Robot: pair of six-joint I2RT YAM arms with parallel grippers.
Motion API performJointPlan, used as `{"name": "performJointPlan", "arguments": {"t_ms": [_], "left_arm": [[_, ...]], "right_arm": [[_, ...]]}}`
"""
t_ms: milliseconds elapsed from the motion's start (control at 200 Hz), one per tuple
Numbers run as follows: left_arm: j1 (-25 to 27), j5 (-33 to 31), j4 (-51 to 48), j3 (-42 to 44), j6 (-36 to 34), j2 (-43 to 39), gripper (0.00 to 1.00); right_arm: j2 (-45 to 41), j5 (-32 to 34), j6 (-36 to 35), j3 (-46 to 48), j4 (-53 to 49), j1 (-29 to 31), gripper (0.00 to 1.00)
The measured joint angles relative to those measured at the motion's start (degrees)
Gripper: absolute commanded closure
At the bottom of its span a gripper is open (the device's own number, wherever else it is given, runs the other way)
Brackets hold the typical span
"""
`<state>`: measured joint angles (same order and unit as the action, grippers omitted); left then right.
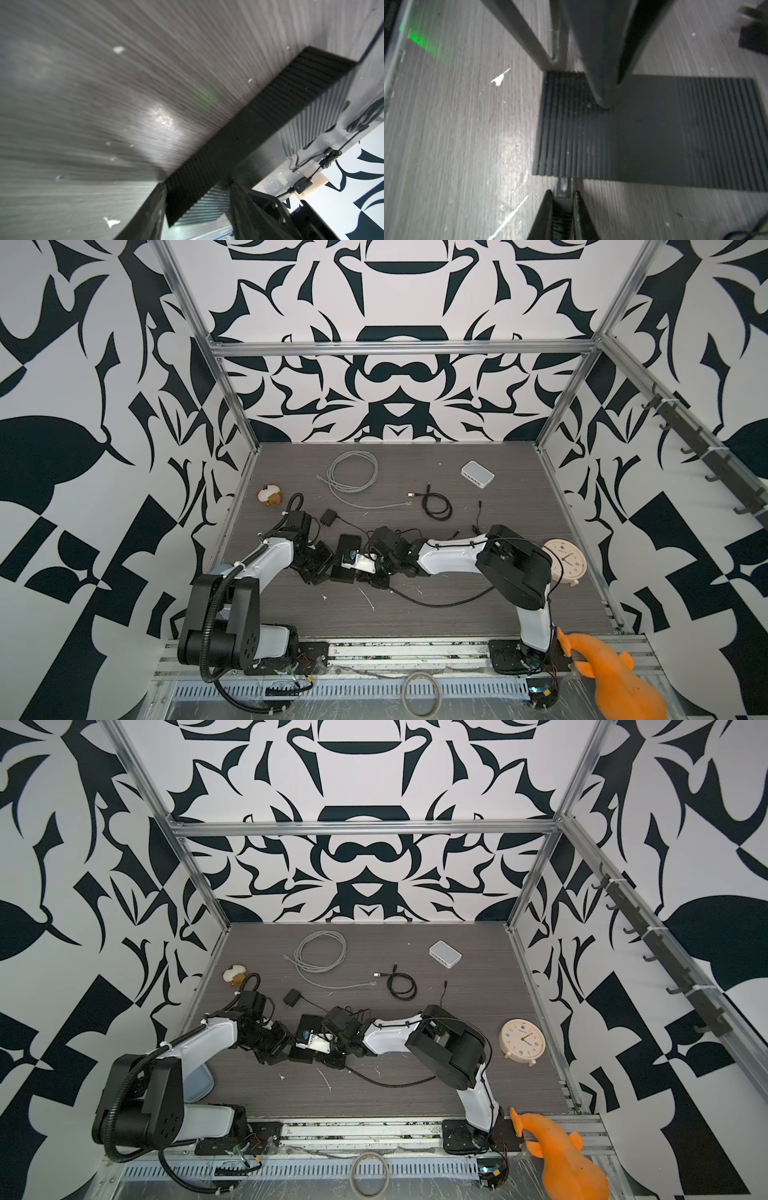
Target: Insert the plug into the switch port
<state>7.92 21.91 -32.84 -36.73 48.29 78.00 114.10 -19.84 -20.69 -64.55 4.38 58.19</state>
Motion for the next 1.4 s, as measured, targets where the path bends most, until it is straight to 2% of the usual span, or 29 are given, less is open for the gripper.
{"name": "performJointPlan", "arguments": {"t_ms": [235, 1185, 1280, 1400], "left_arm": [[0.39, -0.15, 0.04, -0.13, -0.31, 0.31, 0.51], [4.63, -4.46, 2.1, 0.74, 3.96, -0.74, 0.53], [4.68, -4.66, 2.08, 0.7, 4.0, -0.85, 0.49], [5.18, -6.08, 1.92, -0.44, 4.11, -0.39, 0.45]], "right_arm": [[0.0, -0.26, -0.66, 0.33, 0.85, -0.11, 1.0], [2.75, -3.98, -1.62, -6.1, -7.78, -1.01, 1.0], [2.73, -3.96, -0.87, -6.14, -7.82, -1.01, 1.0], [2.14, -3.91, 0.33, -4.57, -5.38, -1.01, 0.93]]}}
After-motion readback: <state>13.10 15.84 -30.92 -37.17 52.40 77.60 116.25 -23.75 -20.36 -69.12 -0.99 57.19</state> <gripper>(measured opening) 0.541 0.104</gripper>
